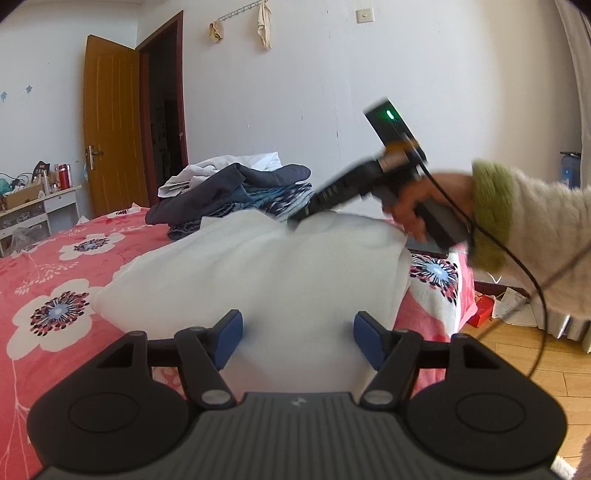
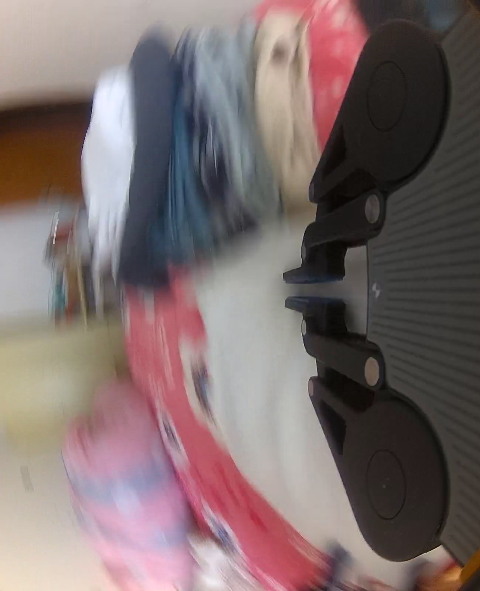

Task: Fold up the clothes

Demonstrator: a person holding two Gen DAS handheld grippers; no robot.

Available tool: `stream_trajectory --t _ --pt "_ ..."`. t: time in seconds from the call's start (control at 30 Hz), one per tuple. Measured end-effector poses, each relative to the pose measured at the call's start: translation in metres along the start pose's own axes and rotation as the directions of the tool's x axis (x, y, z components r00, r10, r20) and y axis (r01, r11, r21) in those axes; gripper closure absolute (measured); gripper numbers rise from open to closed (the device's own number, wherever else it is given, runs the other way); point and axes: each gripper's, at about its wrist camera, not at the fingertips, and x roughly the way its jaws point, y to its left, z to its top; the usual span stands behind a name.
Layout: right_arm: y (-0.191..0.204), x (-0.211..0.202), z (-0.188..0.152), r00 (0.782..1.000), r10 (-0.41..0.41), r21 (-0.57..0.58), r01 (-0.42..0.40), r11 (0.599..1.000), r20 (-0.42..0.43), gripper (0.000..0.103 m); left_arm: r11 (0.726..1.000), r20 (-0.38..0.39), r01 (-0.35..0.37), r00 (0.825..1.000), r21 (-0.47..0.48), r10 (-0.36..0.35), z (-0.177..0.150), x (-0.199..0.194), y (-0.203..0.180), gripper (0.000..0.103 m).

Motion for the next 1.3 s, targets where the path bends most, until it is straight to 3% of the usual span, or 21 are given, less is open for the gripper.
stream_trajectory --t 0.03,0.13,0.23,0.33,0.4,0.47,0.6,0.67,0.77,0.8,0.83,0.87,0.93,0.97,1.0,1.07,1.2,1.3 --pt "0.005 -0.005 0.007 1.0 -0.025 -0.022 0.025 0.999 0.003 0.089 1.0 0.004 0.002 1.0 -0.002 -0.002 -0.001 0.0 0.0 0.035" --pt "0.028 -0.005 0.027 0.992 0.127 -0.127 -0.124 0.984 0.02 0.09 1.0 0.016 0.007 1.0 -0.006 -0.007 -0.003 0.0 0.001 0.035" --pt "0.046 0.028 0.038 0.978 0.196 -0.181 -0.207 0.962 -0.076 0.092 1.0 0.024 0.01 1.0 -0.01 -0.01 -0.005 -0.001 0.0 0.034" --pt "0.025 0.081 0.051 0.98 0.112 -0.146 -0.136 0.98 -0.164 0.102 1.0 0.035 0.007 0.999 -0.012 -0.006 -0.004 -0.002 0.002 0.034" --pt "0.006 0.091 0.063 0.981 0.143 -0.015 -0.146 0.989 -0.131 0.103 0.999 0.027 0.033 0.999 -0.034 -0.032 -0.003 -0.002 0.006 0.034" --pt "0.011 0.084 0.071 0.995 0.018 -0.091 -0.027 0.996 -0.093 0.1 0.999 0.03 0.038 0.999 -0.031 -0.037 -0.006 -0.002 0.007 0.034" --pt "0.035 0.068 0.079 0.99 0.117 -0.175 -0.128 0.976 -0.073 0.096 0.999 0.039 0.043 0.998 -0.029 -0.042 -0.008 -0.002 0.008 0.034" --pt "0.054 0.075 0.082 0.972 0.2 -0.229 -0.223 0.947 -0.12 0.096 0.998 0.042 0.045 0.998 -0.032 -0.044 -0.008 -0.001 0.008 0.033" --pt "0.08 0.098 0.08 0.908 0.33 -0.265 -0.394 0.88 -0.258 0.094 0.999 0.043 0.043 0.998 -0.025 -0.042 -0.008 -0.001 0.007 0.033" --pt "0.085 0.118 0.08 0.9 0.315 -0.263 -0.396 0.88 -0.302 0.094 0.999 0.043 0.042 0.998 -0.026 -0.04 -0.008 -0.002 0.006 0.033" --pt "0.089 0.14 0.08 0.908 0.252 -0.277 -0.351 0.894 -0.335 0.095 0.999 0.043 0.041 0.998 -0.031 -0.039 -0.007 -0.001 0.008 0.033" --pt "0.087 0.152 0.08 0.926 0.178 -0.303 -0.283 0.91 -0.332 0.094 0.998 0.043 0.041 0.998 -0.037 -0.039 -0.006 -0.001 0.009 0.033" --pt "0.077 0.15 0.089 0.97 -0.011 -0.309 -0.066 0.949 -0.241 0.093 0.997 0.04 0.048 0.998 -0.054 -0.045 -0.004 -0.001 0.011 0.033" --pt "0.072 0.147 0.094 0.976 -0.093 -0.302 0.03 0.953 -0.196 0.096 0.997 0.043 0.038 0.998 -0.061 -0.035 -0.004 -0.002 0.011 0.033" --pt "0.065 0.13 0.098 0.984 -0.086 -0.278 0.039 0.96 -0.158 0.093 0.997 0.047 0.028 0.999 -0.068 -0.025 -0.004 -0.003 0.012 0.033" --pt "0.062 0.083 0.101 0.994 -0.06 -0.245 0.035 0.969 -0.093 0.092 0.996 0.057 0.007 0.998 -0.089 -0.002 -0.003 -0.006 0.013 0.033" --pt "0.073 -0.026 0.08 0.999 -0.049 -0.299 0.042 0.953 -0.015 0.083 0.99 0.068 0.0 0.998 -0.14 0.009 0.003 -0.016 0.013 0.033" --pt "0.079 -0.082 0.043 0.999 0.033 -0.266 -0.038 0.963 -0.024 0.077 0.993 0.042 0.015 0.999 -0.121 -0.01 0.009 -0.017 0.004 0.033"
